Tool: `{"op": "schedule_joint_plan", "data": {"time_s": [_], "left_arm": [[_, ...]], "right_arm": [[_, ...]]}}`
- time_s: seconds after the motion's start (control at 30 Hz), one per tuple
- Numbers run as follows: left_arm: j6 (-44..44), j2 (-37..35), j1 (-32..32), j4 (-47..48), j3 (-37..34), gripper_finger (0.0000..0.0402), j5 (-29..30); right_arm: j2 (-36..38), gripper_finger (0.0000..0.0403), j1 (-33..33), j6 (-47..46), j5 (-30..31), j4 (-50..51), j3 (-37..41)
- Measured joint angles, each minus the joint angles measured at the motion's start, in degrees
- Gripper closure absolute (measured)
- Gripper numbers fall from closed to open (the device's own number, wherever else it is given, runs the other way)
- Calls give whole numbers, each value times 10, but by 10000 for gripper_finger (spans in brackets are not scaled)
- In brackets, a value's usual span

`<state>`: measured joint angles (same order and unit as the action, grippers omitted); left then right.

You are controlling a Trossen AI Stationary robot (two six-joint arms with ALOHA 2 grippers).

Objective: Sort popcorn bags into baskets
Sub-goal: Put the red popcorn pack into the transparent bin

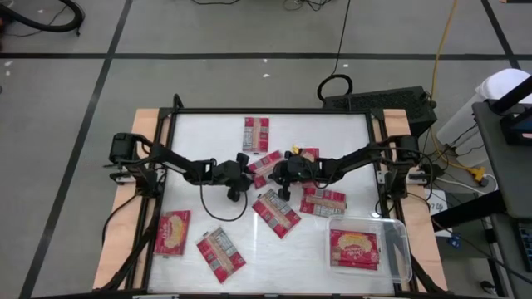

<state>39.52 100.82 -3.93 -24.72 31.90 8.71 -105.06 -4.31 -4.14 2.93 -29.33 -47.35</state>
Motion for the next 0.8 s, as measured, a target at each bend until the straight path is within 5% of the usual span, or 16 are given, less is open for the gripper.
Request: {"op": "schedule_joint_plan", "data": {"time_s": [0.23,0.53,0.8], "left_arm": [[-4,-15,1,11,5,389,6],[-75,-103,30,43,3,396,48],[-242,-184,27,60,3,398,48]], "right_arm": [[0,403,21,3,3,-24,0],[46,403,22,8,76,-40,0],[127,378,48,69,151,51,-1]]}}
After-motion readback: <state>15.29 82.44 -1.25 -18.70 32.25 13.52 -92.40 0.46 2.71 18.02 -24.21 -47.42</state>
